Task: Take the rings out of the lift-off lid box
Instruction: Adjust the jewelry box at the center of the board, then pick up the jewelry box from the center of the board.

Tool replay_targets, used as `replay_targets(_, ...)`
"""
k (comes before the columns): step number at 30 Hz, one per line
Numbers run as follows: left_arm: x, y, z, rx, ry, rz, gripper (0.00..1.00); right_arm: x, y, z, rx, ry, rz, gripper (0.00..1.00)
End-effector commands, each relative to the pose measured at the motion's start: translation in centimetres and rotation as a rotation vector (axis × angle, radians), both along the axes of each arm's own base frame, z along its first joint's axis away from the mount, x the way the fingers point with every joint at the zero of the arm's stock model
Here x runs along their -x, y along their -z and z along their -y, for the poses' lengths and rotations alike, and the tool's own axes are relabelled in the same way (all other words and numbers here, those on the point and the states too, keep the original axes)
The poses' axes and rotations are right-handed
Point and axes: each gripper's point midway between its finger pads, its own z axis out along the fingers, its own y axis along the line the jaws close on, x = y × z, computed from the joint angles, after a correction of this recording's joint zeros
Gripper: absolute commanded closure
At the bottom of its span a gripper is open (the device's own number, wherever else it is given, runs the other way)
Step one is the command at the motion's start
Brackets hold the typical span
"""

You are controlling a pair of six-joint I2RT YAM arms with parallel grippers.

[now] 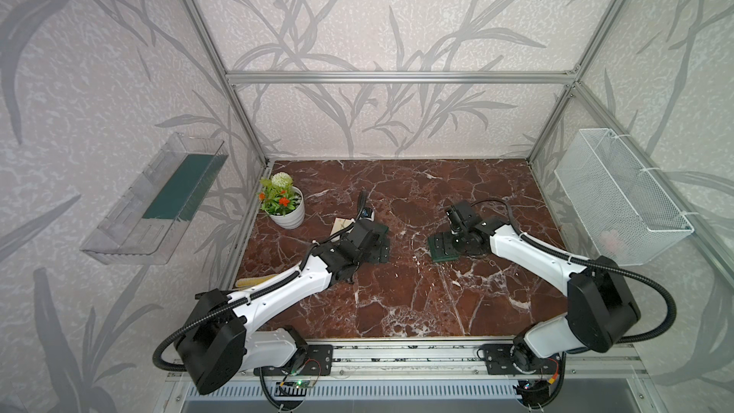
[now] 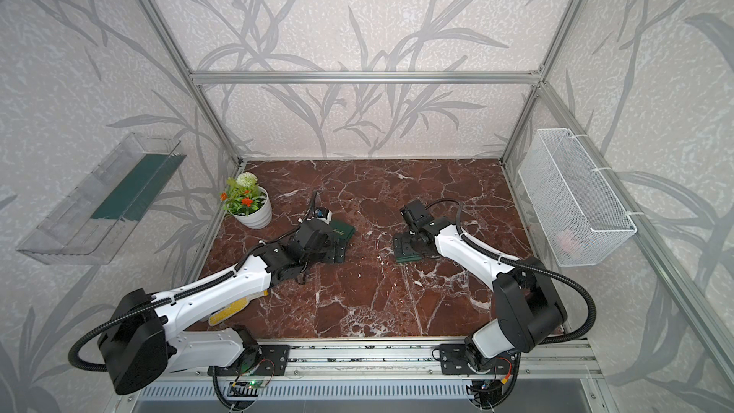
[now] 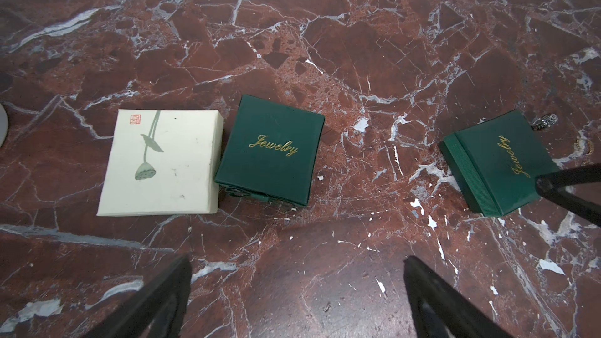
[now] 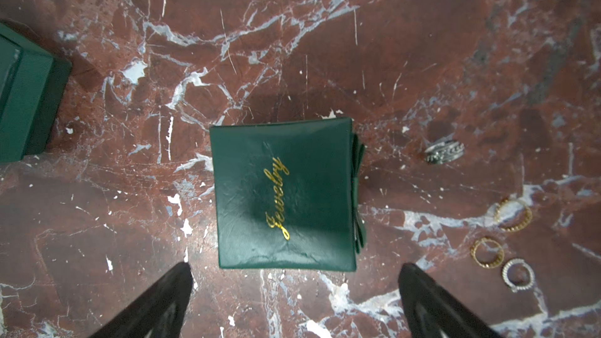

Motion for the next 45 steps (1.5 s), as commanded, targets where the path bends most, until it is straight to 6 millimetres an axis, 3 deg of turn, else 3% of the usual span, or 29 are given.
replay_targets(1, 0.0, -0.9, -0.7, 0.011, -0.030, 0.038, 0.01, -0.9, 0.2, -0.6, -0.006, -0.039, -0.026, 0.01)
replay_targets(11, -0.1, -0.7, -0.4, 0.006, -0.020, 0.035, 0.01, -1.9, 2.1, -1.8, -0.016, -0.051, -0.092, 0.01)
replay_targets(20, -0.2, 0.1, 0.1, 0.006, -0.010, 0.009, 0.01, -0.7, 2.6, -3.6, -0.031, -0.105, -0.094, 0.01)
replay_targets(26, -0.2, 0.2, 0.0, 0.003, -0.012, 0.008, 0.01, -0.2, 4.2, -3.9, 0.048, -0.106, -0.132, 0.00)
replay_targets(33, -0.3, 0.4, 0.1, -0.001, -0.012, 0.002, 0.01, -0.4, 4.0, -4.4, 0.066, -0.107, -0.110, 0.03)
replay_targets(45, -0.4, 0.9, 0.3, -0.010, -0.010, -0.010, 0.01, -1.0, 2.8, -3.6, 0.099, -0.077, -0.063, 0.01)
